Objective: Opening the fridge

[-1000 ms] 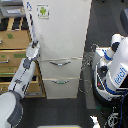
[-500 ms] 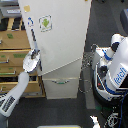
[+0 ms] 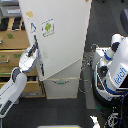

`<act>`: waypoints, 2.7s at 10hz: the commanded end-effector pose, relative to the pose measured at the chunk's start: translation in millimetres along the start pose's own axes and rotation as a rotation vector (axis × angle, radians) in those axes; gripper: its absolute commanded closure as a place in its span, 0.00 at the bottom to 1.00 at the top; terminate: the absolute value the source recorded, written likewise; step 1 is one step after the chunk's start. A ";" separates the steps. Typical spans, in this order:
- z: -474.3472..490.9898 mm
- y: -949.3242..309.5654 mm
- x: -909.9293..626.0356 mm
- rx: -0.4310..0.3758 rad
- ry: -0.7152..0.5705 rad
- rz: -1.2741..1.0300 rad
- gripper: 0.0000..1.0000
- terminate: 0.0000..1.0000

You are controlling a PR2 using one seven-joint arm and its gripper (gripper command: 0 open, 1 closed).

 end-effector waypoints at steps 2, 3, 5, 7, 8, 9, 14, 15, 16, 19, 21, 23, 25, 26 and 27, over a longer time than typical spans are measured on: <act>205.6 -312.3 -198.6 -0.162 0.216 -0.696 1.00 0.00; 207.9 -285.8 -207.7 -0.137 0.231 -0.707 1.00 0.00; 111.6 -83.7 -199.7 0.008 0.371 -0.514 1.00 0.00; 15.7 11.8 -144.9 0.058 0.362 -0.312 1.00 0.00; -71.8 69.5 -97.1 0.100 0.367 -0.191 1.00 0.00; -103.3 91.0 -80.2 0.123 0.374 -0.152 0.00 0.00; -229.7 73.9 -2.1 0.161 0.380 -0.122 0.00 0.00; -234.5 51.7 9.3 0.159 0.379 -0.131 0.00 0.00; -224.1 -13.3 25.6 0.123 0.365 -0.197 0.00 0.00; -57.2 -326.8 -22.1 -0.044 0.261 -0.611 0.00 0.00; 26.1 -397.6 -60.9 -0.057 0.178 -0.711 0.00 0.00; 63.3 -429.3 -83.5 -0.071 0.118 -0.788 0.00 0.00; 38.8 -391.2 -83.9 -0.053 0.125 -0.699 0.00 0.00; 28.0 -375.2 -87.5 -0.051 0.120 -0.666 0.00 0.00; 1.0 -322.5 -99.3 -0.035 0.116 -0.554 0.00 0.00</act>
